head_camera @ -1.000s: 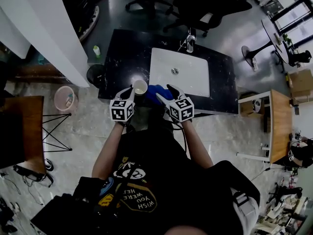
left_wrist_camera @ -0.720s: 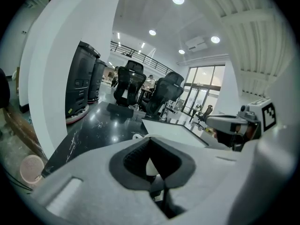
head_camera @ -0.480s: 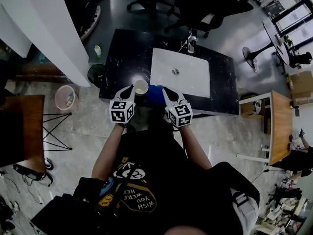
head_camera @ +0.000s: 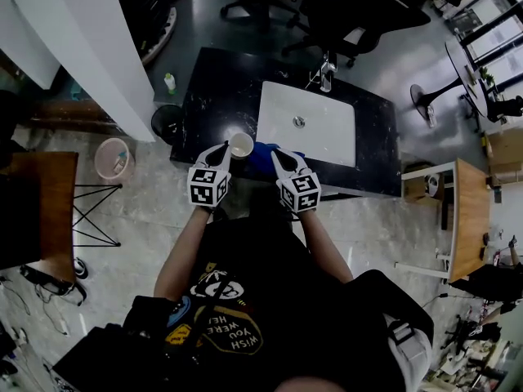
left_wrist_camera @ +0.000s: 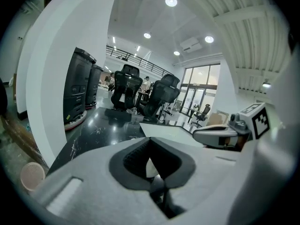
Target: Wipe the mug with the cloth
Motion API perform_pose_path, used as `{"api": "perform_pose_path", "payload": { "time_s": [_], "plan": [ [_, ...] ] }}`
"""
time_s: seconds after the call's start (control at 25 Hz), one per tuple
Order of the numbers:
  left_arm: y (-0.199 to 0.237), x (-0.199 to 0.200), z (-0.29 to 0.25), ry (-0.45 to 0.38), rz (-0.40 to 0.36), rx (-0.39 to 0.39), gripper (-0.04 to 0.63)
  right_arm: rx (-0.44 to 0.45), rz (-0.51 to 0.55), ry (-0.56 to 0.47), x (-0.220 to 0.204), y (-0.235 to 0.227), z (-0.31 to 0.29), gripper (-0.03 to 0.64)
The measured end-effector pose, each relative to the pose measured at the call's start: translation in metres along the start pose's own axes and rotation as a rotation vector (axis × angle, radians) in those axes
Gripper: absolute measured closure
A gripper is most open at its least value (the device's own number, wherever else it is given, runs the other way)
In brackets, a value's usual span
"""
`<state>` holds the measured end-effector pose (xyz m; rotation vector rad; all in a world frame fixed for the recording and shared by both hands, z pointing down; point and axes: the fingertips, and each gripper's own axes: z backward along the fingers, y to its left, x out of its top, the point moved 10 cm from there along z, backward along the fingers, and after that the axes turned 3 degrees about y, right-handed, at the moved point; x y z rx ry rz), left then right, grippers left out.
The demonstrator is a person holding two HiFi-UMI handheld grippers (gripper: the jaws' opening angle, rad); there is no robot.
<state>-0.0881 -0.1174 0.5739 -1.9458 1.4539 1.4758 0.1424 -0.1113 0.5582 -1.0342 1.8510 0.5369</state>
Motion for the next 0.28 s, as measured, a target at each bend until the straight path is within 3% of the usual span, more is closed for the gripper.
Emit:
{"api": "perform_pose_path", "payload": {
  "time_s": [0.28],
  "plan": [
    [-0.0010, 0.0018, -0.0024, -0.003, 0.003, -0.001, 0.592, 0.014, -0.005, -0.002, 0.0011, 0.0017, -0.0002, 0.618]
  ]
}}
